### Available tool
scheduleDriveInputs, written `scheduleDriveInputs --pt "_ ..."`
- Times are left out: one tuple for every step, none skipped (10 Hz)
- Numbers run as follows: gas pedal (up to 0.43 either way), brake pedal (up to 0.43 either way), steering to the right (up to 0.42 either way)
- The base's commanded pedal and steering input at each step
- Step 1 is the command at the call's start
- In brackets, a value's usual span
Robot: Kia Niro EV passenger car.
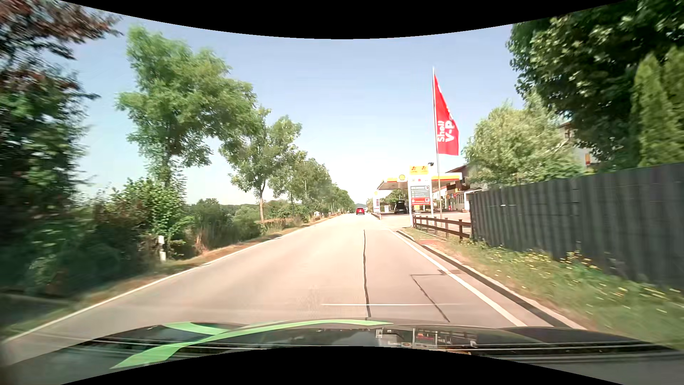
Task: Follow the waypoints while adhering to traffic rules and regulations
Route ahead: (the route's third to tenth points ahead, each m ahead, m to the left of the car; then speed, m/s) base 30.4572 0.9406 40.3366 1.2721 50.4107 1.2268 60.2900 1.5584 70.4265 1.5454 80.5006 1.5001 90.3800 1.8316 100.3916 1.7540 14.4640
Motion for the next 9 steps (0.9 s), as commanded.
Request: scheduleDriveInputs --pt "0.189 0.0 -0.006" --pt "0.197 0.0 -0.006" --pt "0.209 0.0 -0.005" --pt "0.209 0.0 -0.004" --pt "0.189 0.0 -0.002" --pt "0.189 0.0 0.002" --pt "0.189 0.0 0.001" --pt "0.197 0.0 0.0" --pt "0.197 0.0 0.0"
